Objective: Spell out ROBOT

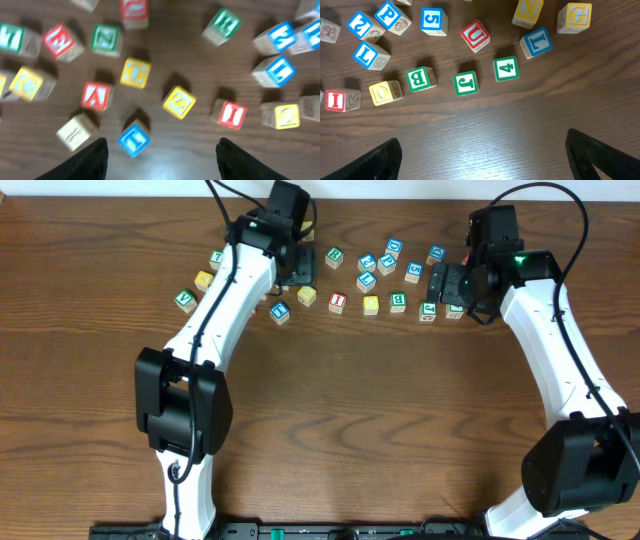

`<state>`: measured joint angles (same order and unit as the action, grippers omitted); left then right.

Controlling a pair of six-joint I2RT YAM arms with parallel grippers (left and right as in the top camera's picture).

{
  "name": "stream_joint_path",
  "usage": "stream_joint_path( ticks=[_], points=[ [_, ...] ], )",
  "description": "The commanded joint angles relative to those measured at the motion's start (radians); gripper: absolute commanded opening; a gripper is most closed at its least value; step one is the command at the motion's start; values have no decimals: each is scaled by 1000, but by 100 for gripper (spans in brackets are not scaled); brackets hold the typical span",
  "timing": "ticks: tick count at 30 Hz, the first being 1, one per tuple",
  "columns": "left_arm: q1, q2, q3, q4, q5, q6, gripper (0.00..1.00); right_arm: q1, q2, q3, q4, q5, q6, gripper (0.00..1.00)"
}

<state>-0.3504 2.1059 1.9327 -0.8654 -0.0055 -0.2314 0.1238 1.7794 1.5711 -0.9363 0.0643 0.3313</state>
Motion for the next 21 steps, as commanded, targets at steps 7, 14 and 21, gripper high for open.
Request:
stream_joint_path(
  ticks=[7,14,21],
  points=[
    [-13,51,42,119,2,204,75,16,1,19,1,12,5,99],
    [-16,186,120,211,36,396,76,16,1,19,1,12,5,99],
    [-18,315,214,258,51,410,76,12,1,19,2,12,5,99]
  ],
)
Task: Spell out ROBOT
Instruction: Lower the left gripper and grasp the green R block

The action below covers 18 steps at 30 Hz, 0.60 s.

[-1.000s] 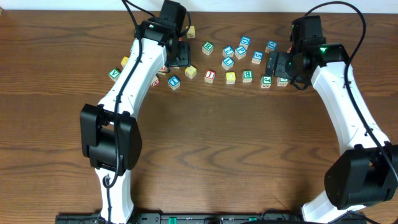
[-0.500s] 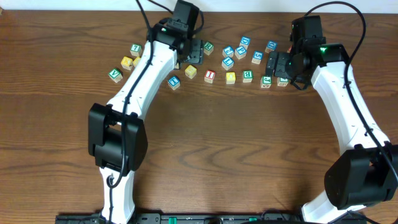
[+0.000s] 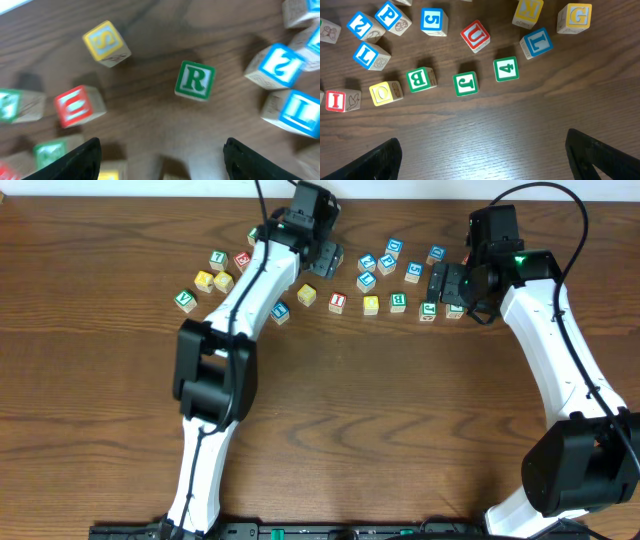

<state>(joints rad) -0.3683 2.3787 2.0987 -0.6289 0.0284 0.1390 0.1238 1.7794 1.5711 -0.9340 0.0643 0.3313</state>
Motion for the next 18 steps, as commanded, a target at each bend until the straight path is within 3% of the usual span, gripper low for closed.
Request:
stream_joint_path(
  ticks=[1,9,18],
  points=[
    [-1,51,48,40,17,40,76,12,1,19,-1,12,5,99],
    [-11,77,48,101,92,39,68,12,1,19,-1,12,5,99],
    [-26,130,48,216,94,8,68,12,1,19,-1,12,5,99]
  ],
)
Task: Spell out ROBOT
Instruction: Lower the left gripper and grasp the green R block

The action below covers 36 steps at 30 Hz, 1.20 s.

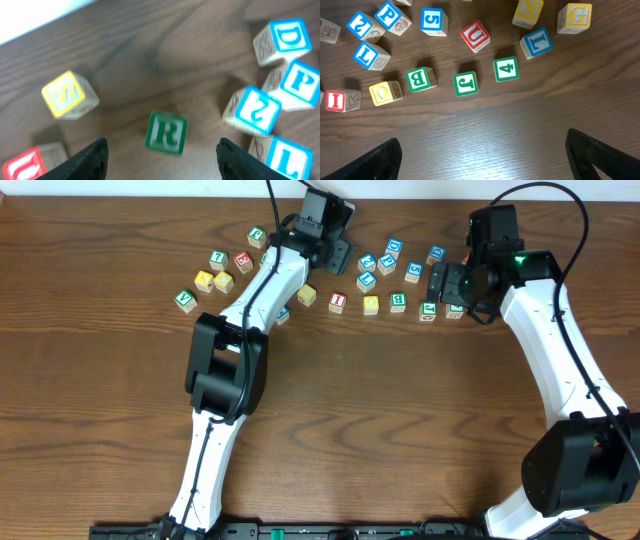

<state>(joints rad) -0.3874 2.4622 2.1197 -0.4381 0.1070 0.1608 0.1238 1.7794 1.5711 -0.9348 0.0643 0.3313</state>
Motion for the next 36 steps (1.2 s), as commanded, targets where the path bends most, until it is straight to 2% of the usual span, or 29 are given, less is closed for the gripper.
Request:
stream_joint_path(
  ticks=[1,11,24,26,31,36],
  points=[
    [-7,54,27,38,16,-20,68,12,1,19,0,12,5,99],
    [-6,93,27,110,-48,-39,69,12,1,18,0,12,5,99],
    [-6,143,27,153,-47,-43,68,12,1,18,0,12,5,99],
    [-6,143,27,157,-47,-44,57,11,1,18,0,12,5,99],
    [-6,139,27,156,-47,-82,37,12,1,18,0,12,5,99],
    [-6,108,27,151,-47,-89,33,22,1,18,0,12,5,99]
  ],
)
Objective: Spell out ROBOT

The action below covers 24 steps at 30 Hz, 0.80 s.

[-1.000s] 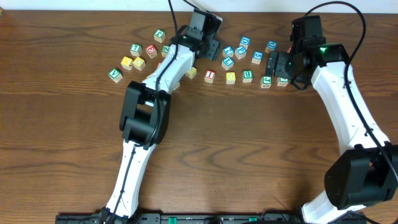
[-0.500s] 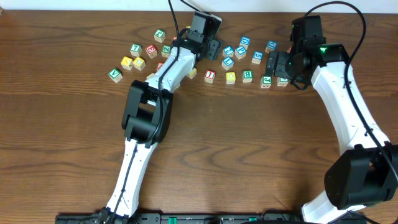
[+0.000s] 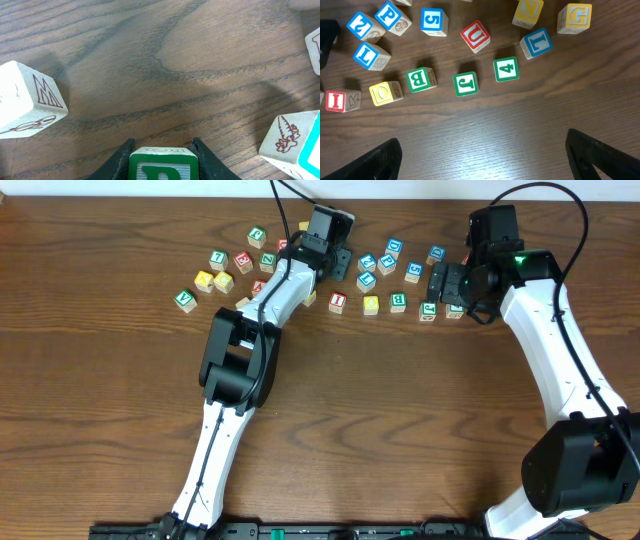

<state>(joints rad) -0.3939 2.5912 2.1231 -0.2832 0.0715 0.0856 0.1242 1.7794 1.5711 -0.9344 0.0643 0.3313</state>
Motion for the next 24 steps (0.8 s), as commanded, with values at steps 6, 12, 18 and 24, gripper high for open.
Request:
stream_joint_path(
  ticks=[6,12,18,24],
  points=[
    [1,-75,23,-43,-13,-21,29,20,1,18,-1,12,5,99],
    [2,-142,23,-121,-111,-35,27,21,1,18,-1,12,5,99],
    [2,-246,23,-225,-118,-36,27,21,1,18,-1,12,5,99],
    [2,-417,23,-389,-117,-89,27,22,1,18,-1,12,5,99]
  ],
)
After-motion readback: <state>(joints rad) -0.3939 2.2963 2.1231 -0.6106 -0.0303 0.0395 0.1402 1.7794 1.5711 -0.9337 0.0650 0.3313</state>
